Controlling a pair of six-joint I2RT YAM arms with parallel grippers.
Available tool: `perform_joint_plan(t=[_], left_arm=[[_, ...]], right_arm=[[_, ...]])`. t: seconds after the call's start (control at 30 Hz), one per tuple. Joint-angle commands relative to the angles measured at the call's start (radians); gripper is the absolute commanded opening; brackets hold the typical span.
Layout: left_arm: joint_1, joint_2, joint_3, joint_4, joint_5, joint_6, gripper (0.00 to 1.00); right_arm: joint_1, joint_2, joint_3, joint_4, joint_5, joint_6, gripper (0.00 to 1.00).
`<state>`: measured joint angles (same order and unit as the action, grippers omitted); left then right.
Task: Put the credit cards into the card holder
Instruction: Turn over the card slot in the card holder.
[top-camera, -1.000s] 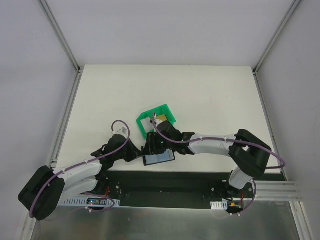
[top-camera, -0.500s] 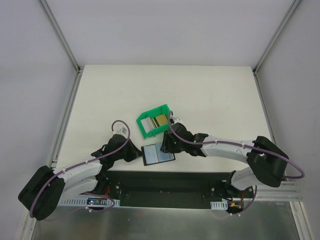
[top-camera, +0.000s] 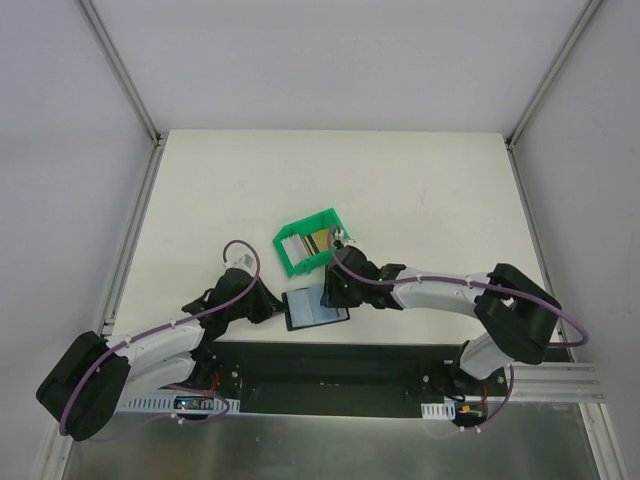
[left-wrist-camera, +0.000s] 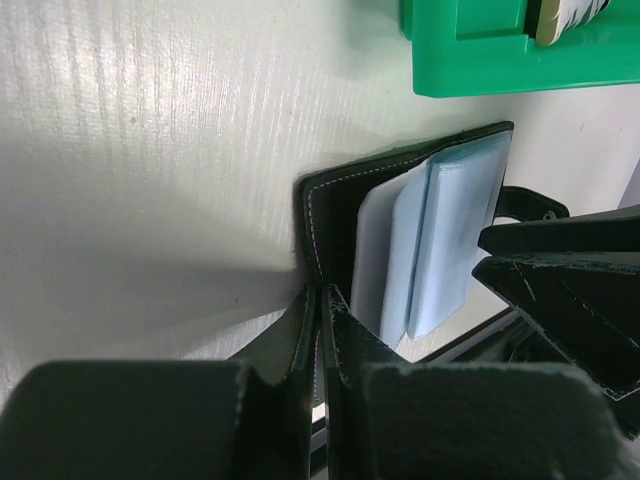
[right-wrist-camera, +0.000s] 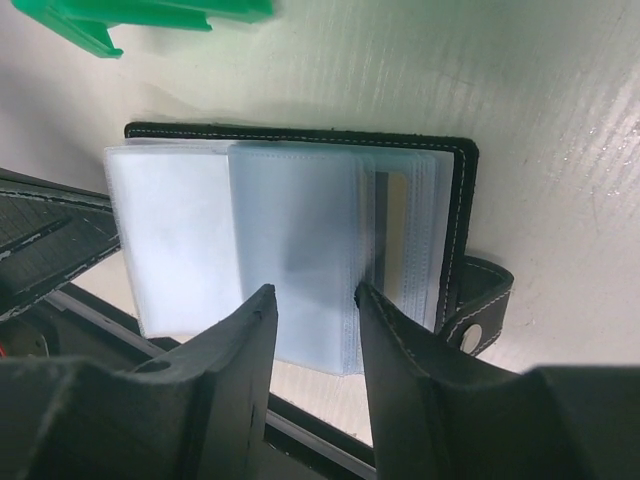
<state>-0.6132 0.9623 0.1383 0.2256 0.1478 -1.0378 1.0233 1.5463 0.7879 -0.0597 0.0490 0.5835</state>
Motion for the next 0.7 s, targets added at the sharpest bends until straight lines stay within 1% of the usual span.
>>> perform_joint_plan(t=[0.0, 0.07, 0.17, 0.27, 0.37, 0.5, 0.67], left_arm=[[0.010, 0.027, 0.004, -0.088, -0.031, 0.035, 0.00], [0.010, 0.032, 0.004, -0.085, -0.030, 0.035, 0.00], [0.010, 0.035, 0.006, -0.083, -0.030, 0.035, 0.00], [0.010, 0.036, 0.007, -0.080, -0.030, 0.035, 0.00], [0.010, 0.041, 0.009, -0.080, -0.027, 0.036, 0.00], [0.010, 0.046, 0.009, -0.075, -0.024, 0.038, 0.00], [0.010, 0.039, 0.004, -0.074, -0.027, 0.035, 0.00]], right_arm=[[0.015, 0.044, 0.053, -0.006, -0.038, -0.016, 0.39], [0.027, 0.060, 0.085, -0.040, -0.028, -0.033, 0.33], [0.057, 0.087, 0.166, -0.155, 0.024, -0.065, 0.30], [0.080, 0.100, 0.217, -0.227, 0.083, -0.086, 0.29], [0.095, 0.110, 0.249, -0.267, 0.109, -0.100, 0.28], [0.096, 0.124, 0.247, -0.244, 0.080, -0.097, 0.27], [0.083, 0.149, 0.228, -0.128, -0.038, -0.097, 0.31]])
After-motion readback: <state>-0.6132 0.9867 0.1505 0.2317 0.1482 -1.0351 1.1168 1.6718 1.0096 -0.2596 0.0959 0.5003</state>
